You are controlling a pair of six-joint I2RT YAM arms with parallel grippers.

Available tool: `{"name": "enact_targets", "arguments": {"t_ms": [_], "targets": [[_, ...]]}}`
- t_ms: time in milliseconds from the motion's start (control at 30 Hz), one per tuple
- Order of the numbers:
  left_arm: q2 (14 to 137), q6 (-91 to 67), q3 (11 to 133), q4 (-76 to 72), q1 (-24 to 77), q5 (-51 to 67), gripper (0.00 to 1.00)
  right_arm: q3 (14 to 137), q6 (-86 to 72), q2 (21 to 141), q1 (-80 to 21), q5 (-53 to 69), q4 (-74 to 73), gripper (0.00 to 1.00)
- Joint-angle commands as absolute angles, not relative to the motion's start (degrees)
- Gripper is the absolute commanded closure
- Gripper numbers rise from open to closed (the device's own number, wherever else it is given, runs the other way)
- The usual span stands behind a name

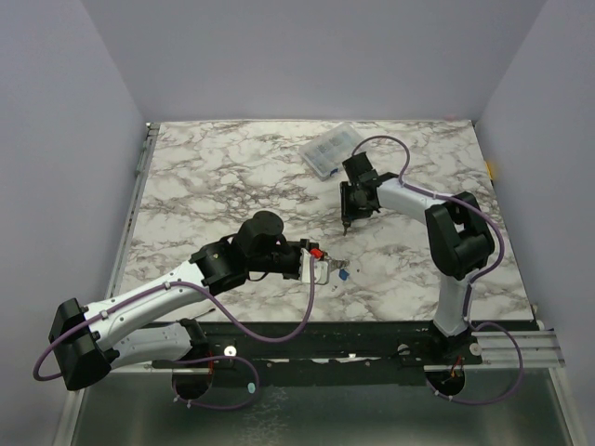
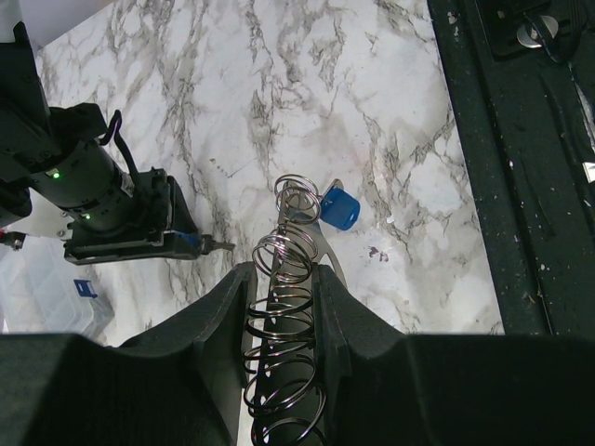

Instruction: Put the keys on the keyring

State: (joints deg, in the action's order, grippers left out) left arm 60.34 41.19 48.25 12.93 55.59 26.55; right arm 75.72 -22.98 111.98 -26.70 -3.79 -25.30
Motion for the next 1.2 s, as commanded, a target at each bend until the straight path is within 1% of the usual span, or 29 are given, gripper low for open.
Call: {"name": "enact_targets", "arguments": {"t_ms": [0,133,233,433,700,1000,1167], "targets": [[60.12,40.96,48.23,11.91,55.31,28.45,1.00,76.03,-23.43,114.15,-27.24,-6.18,-27.65,0.62],[60.16,41.00,48.26,11.82,55.20,28.56,1.00,75.85,-23.08,113.55,-27.42,-7.72,-27.63,0.73],[60.20,40.97,48.25,11.86,55.20,28.56,1.00,75.85,-22.63,113.44,-27.38,-8.38,-27.51,0.79],[60.26,40.96,48.17,11.82,55.20,28.48,1.00,74.84,-21.64,108.73,-27.42,-8.96,-26.37,0.85],[60.29,40.98,48.21,11.87,55.12,28.38,1.00,71.97,-20.19,100.98,-27.39,-4.80,-24.50,0.99],[60.38,40.90,48.10,11.70,55.11,28.74,1.00,69.26,-19.01,92.01,-27.42,-5.20,-24.79,0.99],[59.91,40.38,48.08,10.85,55.06,29.77,1.00,67.26,-18.77,84.87,-27.42,-1.56,-23.29,0.99]]}}
